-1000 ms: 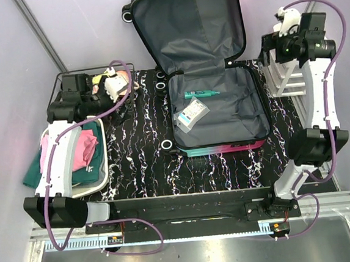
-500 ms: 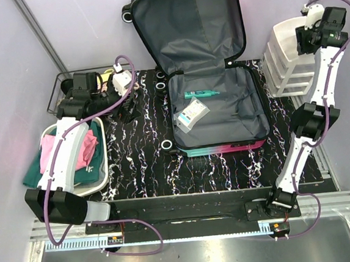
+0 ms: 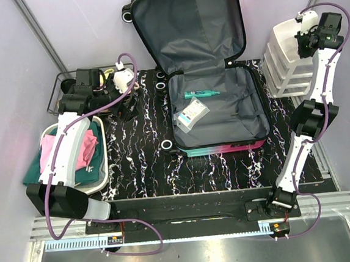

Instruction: Open, take out, and arrange the luggage

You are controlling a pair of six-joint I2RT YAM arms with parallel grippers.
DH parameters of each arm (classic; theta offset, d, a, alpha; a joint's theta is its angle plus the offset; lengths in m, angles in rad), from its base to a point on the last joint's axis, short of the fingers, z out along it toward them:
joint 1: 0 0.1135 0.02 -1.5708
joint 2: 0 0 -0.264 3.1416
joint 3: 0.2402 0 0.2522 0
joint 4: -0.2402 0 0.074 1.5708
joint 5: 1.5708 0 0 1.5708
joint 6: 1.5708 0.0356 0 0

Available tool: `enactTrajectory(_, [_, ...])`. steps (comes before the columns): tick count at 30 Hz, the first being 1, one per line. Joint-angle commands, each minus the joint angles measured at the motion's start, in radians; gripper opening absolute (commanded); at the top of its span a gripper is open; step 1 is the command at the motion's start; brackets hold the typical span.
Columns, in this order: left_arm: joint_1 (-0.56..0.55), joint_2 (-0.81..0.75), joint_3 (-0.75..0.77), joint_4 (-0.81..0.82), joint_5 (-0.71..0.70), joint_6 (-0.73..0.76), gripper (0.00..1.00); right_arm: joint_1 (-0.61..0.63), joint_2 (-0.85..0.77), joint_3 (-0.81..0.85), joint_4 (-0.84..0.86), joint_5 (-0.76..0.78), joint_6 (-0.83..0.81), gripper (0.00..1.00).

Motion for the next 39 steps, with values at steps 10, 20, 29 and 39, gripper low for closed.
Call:
enactTrajectory(10, [-0.005,-0.080,-0.103,0.112,0.032,-0.014,0.99,-0.008,-0.305,-0.211,-0.201,0.023,0.071,0.00])
enactTrajectory(20, [-0.005,-0.133,-0.202,0.162,0.111,-0.006,0.99,-0.017,-0.866,-0.831,-0.154,0.163,0.027,0.00])
enactTrajectory(29, [-0.011,-0.204,-0.293,0.213,0.111,-0.054,0.99,-0.058,-1.085,-1.079,-0.117,0.298,-0.011,0.37])
enactTrajectory(39, [-0.014,-0.129,-0.238,0.218,0.092,-0.111,0.99,-0.057,-0.990,-0.748,-0.290,-0.113,-0.008,0.87])
